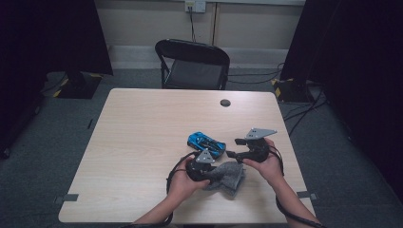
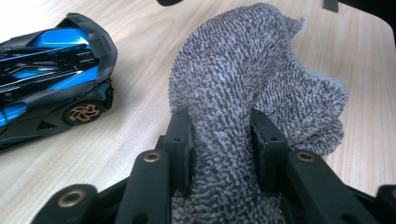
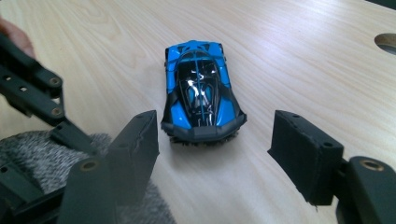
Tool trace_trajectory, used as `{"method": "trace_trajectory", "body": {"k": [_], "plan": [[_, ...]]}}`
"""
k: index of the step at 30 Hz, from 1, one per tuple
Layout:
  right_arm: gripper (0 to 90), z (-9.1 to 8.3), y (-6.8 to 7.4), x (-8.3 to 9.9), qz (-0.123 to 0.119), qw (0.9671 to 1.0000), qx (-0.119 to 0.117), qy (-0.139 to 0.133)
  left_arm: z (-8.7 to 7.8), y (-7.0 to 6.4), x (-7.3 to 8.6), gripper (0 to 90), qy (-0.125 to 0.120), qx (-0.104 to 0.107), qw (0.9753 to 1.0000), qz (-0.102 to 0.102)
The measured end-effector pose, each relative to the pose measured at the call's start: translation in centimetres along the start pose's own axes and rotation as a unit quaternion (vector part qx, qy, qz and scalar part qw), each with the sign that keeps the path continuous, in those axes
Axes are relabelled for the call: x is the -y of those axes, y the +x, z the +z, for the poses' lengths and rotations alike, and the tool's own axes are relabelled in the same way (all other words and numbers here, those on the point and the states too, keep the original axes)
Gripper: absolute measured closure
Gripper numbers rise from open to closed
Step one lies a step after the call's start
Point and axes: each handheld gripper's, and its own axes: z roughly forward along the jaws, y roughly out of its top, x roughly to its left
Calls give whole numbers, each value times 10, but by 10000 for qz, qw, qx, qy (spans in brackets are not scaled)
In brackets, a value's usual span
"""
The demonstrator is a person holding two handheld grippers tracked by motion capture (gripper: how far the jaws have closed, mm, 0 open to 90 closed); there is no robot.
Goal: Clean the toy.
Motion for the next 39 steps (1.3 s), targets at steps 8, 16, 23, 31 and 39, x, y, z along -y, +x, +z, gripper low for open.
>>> {"method": "trace_trajectory", "body": {"k": [8,16,23,31,39], "plan": [[318,-12,8,7,-6,9999,-102,8,-2,-1,-4,371,-86,24,9997,234],[326,-18,26,6,-88,9990,-419,-133,-22,8,-3,326,-353,-157,9992,53],[335,-10,51,18,-302,9965,-779,38,-40,39,0,310,-569,-702,9955,-279],[345,10,60,39,-574,9930,-907,485,-43,67,-9,290,-528,-1127,9920,-204],[398,19,60,49,-796,9907,-894,641,-22,95,-25,237,-395,-1132,9927,-110]]}}
